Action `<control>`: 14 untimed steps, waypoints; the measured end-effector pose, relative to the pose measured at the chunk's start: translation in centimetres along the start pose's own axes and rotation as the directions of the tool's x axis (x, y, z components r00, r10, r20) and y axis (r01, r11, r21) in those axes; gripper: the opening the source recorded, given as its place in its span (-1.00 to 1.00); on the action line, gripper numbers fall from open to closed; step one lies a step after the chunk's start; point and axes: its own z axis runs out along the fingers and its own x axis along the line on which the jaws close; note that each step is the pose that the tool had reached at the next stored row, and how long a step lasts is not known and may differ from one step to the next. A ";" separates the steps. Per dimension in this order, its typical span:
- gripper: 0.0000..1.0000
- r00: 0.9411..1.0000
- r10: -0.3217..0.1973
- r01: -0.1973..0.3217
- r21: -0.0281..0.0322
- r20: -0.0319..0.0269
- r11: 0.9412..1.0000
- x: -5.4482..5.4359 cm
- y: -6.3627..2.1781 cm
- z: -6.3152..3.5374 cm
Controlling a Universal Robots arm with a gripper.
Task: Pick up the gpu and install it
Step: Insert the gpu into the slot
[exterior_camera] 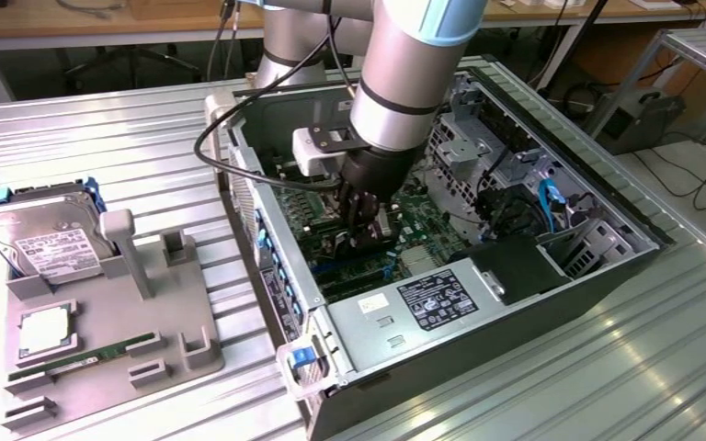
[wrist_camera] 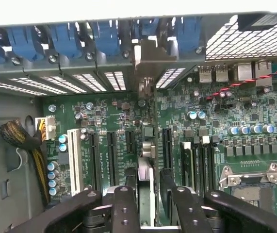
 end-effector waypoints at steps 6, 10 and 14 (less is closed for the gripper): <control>-0.35 1.000 -0.001 0.001 -0.001 0.010 1.000 0.0 0.00 -0.03; -0.48 1.000 -0.001 0.001 -0.001 0.016 1.000 0.0 0.00 -0.04; -0.48 1.000 -0.002 0.002 -0.001 0.018 1.000 0.0 0.01 -0.12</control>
